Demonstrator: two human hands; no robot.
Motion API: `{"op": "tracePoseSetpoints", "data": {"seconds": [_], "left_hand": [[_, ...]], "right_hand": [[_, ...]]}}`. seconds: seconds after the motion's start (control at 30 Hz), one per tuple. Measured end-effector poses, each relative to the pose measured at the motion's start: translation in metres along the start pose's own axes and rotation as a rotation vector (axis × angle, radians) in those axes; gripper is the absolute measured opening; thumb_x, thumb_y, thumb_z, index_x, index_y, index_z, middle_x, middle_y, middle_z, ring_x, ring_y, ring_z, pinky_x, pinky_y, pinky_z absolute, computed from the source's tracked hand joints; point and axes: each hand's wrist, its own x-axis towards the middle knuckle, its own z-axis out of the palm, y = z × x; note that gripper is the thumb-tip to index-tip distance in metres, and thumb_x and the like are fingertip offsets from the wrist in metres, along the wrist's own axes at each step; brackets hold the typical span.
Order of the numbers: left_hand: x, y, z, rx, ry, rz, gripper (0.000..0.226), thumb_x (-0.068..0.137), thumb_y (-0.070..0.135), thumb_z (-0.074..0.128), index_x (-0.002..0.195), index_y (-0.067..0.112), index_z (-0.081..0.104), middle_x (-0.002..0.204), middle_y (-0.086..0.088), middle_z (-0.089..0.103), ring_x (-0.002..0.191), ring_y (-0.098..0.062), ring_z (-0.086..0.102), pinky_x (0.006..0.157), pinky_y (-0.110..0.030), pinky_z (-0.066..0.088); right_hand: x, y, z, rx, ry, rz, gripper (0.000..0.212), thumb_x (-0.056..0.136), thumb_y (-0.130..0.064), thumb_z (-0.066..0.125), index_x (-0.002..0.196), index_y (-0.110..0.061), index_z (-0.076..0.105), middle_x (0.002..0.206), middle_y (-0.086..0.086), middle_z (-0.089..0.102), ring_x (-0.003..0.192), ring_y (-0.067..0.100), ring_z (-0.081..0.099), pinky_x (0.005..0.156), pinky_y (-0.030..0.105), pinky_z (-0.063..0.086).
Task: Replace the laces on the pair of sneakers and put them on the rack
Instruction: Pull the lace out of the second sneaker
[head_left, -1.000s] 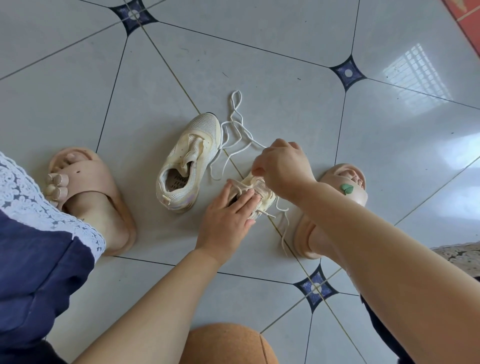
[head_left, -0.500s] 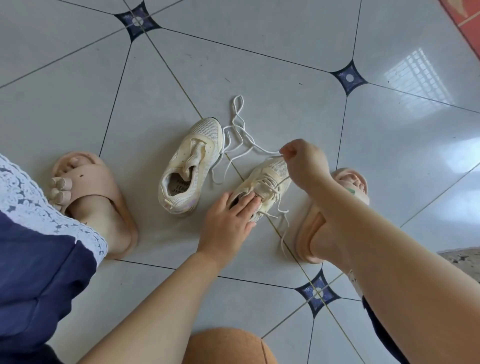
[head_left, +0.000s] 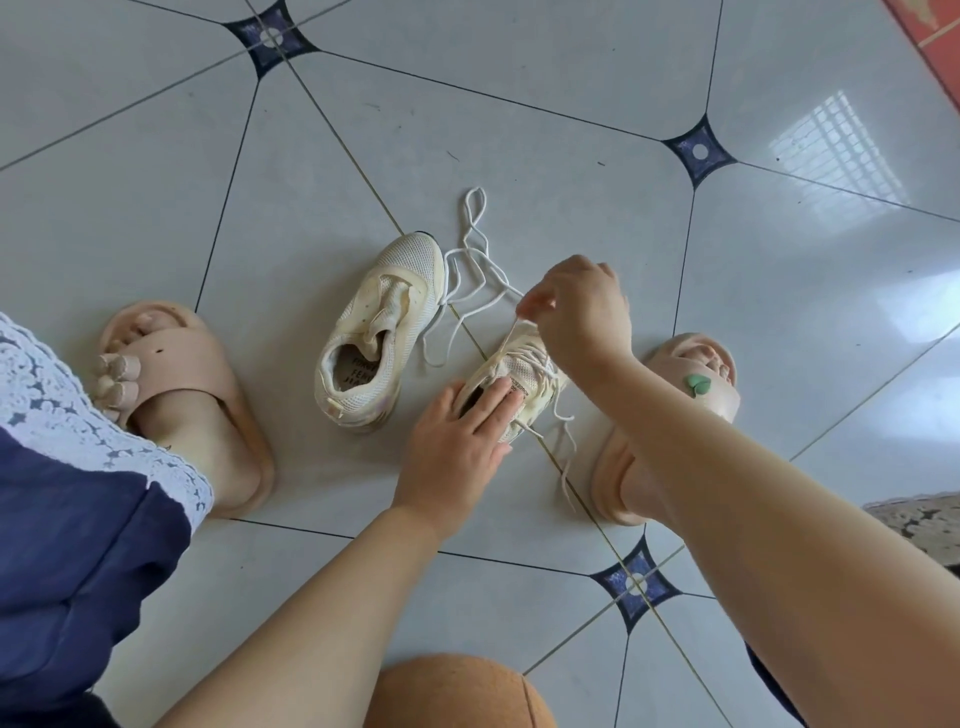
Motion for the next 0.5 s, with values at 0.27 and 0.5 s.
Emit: {"op": "tracePoseSetpoints", "data": {"seconds": [0.27, 0.5], "left_hand": [[-0.004, -0.003, -0.003, -0.001, 0.067, -0.058, 0.052, 0.068, 0.017, 0.079, 0.117, 0.005, 0.062, 0.120, -0.006, 0.063, 0.094, -0.028, 0.065, 0.088, -0.040, 0.049], [0.005, 0.000, -0.001, -0.033, 0.043, -0.140, 0.056, 0.068, 0.018, 0.079, 0.119, 0.008, 0.060, 0.122, -0.006, 0.062, 0.090, -0.034, 0.061, 0.085, -0.041, 0.051]], "right_hand": [[0.075, 0.016, -0.093, 0.687, 0.200, 0.552, 0.016, 0.091, -0.031, 0.053, 0.089, -0.019, 0.064, 0.089, 0.002, 0.065, 0.073, 0.003, 0.060, 0.071, 0.014, 0.052], [0.014, 0.014, -0.033, 0.653, -0.011, 0.436, 0.026, 0.091, -0.023, 0.053, 0.104, -0.003, 0.063, 0.078, 0.002, 0.054, 0.078, 0.017, 0.048, 0.072, 0.030, 0.041]]}}
